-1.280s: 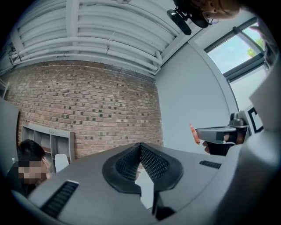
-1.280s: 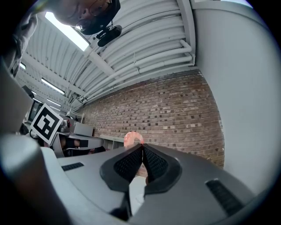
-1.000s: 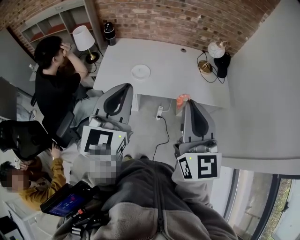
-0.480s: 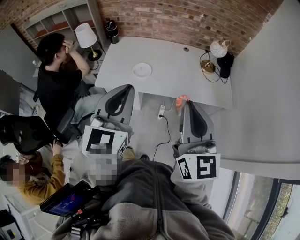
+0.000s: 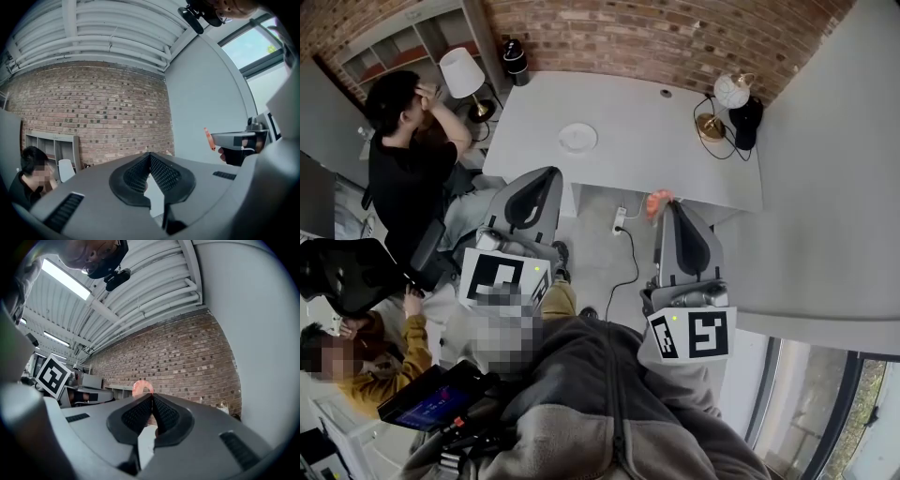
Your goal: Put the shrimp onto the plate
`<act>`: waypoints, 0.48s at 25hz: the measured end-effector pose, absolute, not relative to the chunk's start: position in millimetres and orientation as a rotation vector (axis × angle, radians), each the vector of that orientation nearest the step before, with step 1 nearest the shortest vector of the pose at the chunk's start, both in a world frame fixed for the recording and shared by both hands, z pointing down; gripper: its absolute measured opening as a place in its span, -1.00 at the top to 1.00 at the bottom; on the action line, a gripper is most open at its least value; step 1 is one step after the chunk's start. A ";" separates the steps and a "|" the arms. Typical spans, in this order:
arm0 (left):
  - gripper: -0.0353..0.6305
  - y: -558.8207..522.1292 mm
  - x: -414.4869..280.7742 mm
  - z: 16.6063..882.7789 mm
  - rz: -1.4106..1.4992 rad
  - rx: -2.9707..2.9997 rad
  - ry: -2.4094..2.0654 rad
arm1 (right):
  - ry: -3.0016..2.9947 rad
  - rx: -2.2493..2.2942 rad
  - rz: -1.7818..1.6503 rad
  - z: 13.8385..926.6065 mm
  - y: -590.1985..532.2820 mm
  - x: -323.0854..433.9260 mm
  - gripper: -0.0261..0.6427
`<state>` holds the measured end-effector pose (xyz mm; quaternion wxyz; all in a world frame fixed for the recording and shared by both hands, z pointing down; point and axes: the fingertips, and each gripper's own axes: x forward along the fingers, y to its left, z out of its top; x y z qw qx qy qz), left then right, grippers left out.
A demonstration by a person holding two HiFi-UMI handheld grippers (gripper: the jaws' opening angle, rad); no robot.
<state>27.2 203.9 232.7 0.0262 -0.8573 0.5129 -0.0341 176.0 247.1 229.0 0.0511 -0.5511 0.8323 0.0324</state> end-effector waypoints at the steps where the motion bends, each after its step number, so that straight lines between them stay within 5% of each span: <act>1: 0.88 201.2 28.0 233.1 -0.102 -2.655 1.577 | 2.531 -1.685 0.101 229.3 245.1 176.4 0.91; 12: 0.88 157.6 15.3 238.2 -0.060 -2.692 1.560 | 2.548 -1.722 0.124 229.2 207.3 160.5 0.91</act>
